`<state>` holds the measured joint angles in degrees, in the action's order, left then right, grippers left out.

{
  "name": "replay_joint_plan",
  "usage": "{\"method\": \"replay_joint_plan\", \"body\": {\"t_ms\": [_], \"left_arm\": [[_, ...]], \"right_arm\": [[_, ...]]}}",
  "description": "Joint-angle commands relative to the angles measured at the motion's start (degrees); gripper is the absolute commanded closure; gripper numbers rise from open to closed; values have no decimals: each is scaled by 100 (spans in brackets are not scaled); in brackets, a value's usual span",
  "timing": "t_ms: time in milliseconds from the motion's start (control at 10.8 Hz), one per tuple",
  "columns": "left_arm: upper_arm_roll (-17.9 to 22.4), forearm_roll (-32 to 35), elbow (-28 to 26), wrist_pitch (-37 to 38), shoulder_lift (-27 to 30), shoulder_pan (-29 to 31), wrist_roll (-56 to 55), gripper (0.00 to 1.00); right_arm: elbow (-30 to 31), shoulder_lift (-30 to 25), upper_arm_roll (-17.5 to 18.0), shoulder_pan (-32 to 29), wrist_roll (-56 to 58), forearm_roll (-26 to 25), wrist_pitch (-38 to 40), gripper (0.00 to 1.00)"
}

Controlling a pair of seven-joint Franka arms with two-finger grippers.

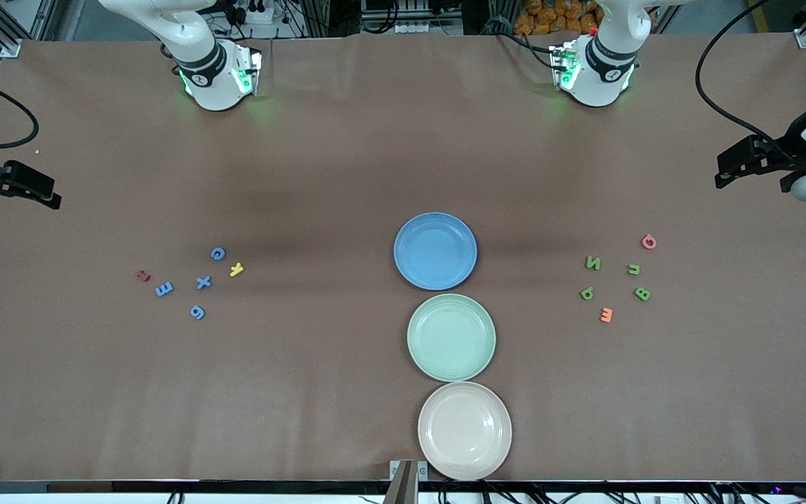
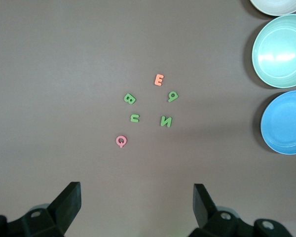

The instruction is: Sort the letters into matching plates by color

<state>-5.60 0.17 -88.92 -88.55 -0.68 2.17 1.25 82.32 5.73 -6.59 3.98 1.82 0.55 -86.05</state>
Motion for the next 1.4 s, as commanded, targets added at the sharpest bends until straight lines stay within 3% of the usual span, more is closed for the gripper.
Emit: {"method": "replay_joint_plan", "body": {"t_ms": [0,651,1302], "left_arm": [[-11,123,33,-13,24,-14,-81,0],[-11,79,24,-48,6,12,-90,0],[-90,97,-326,-785,-248,-41,-63,0]], "right_arm": [[-32,24,26,-46,64,51,-17,0],[-24,59,35,-37,56,60,-61,0],[292,77,96,-11,3,68,-315,0]]}}
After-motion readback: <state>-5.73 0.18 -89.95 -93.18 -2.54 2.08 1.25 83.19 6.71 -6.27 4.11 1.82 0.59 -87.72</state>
